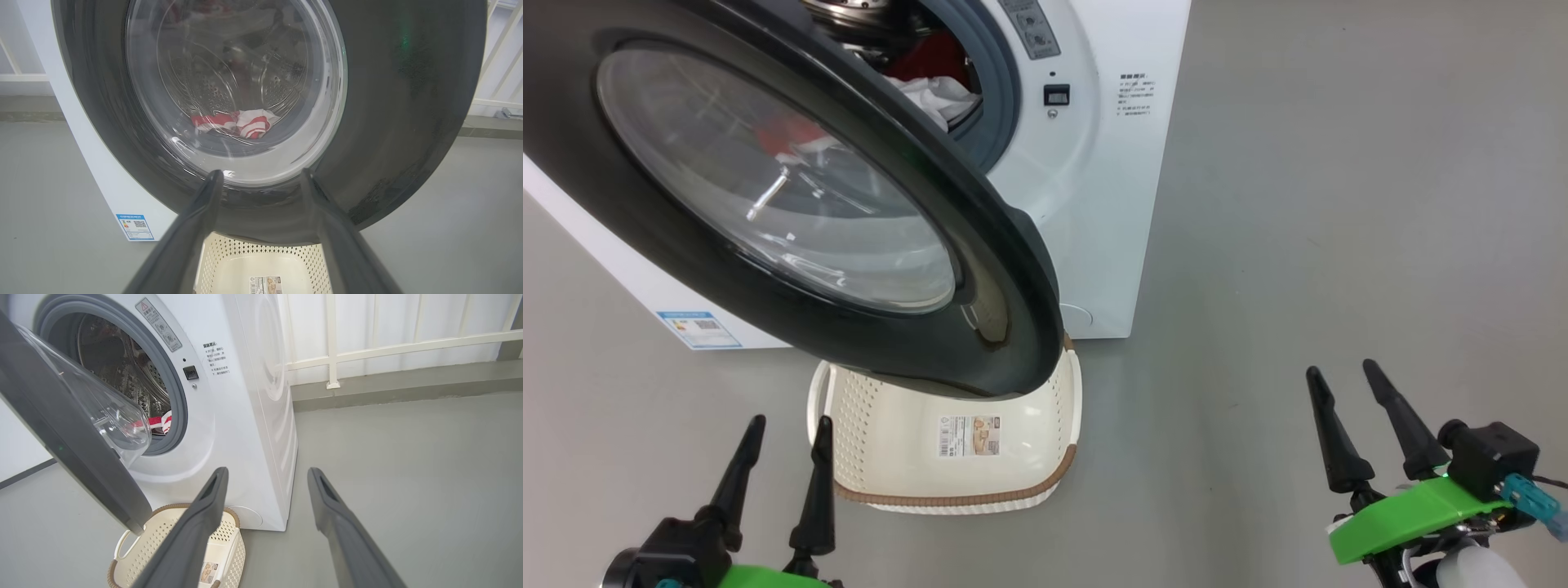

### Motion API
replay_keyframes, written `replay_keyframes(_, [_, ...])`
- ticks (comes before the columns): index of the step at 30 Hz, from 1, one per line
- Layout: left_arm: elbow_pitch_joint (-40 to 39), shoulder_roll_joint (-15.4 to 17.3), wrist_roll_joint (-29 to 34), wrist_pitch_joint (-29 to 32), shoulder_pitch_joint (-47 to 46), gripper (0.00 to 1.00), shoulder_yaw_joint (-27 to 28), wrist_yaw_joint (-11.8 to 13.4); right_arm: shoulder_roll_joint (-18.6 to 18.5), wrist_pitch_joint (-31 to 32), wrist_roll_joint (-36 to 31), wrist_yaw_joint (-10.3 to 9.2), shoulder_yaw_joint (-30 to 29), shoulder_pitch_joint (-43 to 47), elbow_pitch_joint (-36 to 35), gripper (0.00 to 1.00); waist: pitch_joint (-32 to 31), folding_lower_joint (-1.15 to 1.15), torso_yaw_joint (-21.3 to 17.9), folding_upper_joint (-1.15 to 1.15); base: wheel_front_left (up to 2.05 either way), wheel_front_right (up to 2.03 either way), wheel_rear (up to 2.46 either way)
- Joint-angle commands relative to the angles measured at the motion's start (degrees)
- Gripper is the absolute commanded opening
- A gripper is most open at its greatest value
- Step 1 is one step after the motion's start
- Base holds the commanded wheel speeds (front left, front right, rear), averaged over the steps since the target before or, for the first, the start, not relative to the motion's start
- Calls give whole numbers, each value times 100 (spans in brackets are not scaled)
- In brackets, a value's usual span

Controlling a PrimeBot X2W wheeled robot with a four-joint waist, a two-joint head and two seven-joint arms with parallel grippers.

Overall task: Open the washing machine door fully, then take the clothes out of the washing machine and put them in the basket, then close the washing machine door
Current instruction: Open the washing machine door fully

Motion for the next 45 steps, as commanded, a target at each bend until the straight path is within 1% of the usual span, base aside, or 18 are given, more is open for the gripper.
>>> replay_keyframes(1, [-134,77,84,-69,3,100,192,-25,51,-58,-211,43,-44,78,-340,100,0,0,12,0,0,0,0])
replay_keyframes(5, [-154,77,88,-69,6,100,204,-17,177,-58,-442,43,-294,193,-646,100,-17,0,23,0,0,0,0])
replay_keyframes(12, [-164,77,78,-69,71,100,187,1,278,-59,-607,43,-367,392,-666,100,-93,0,34,0,0,0,0])
replay_keyframes(22, [-197,77,88,-69,85,100,170,11,311,-59,-613,43,-376,406,-691,100,-75,0,28,0,0,0,0])
replay_keyframes(25, [-201,77,89,-69,66,100,164,12,349,-59,-370,43,-380,344,-730,100,-57,0,36,0,0,0,0])
replay_keyframes(26, [-203,77,89,-69,62,100,158,13,361,-59,-240,43,-343,315,-745,52,-51,0,43,0,0,0,0])
replay_keyframes(27, [-205,77,90,-69,58,100,150,15,370,-59,-114,43,-298,270,-777,22,-44,0,51,0,0,0,0])
replay_keyframes(28, [-208,77,88,-69,54,100,141,17,377,-59,4,43,-258,220,-802,0,-37,0,62,0,0,0,0])
replay_keyframes(33, [-229,77,53,-69,53,100,58,39,397,-59,731,43,112,-222,-940,0,-5,0,153,0,0,0,0])
replay_keyframes(37, [-238,77,-16,-69,44,100,-41,69,319,-59,1364,43,609,-736,-927,0,30,0,268,0,0,0,0])
replay_keyframes(40, [-227,77,-76,-69,20,100,-87,80,180,-59,1968,43,1114,-1155,-775,0,71,0,373,0,0,0,0])
replay_keyframes(45, [-219,77,-165,-69,-12,100,-189,101,-221,-59,2987,43,2119,-1946,-543,0,170,0,540,0,0,0,0])
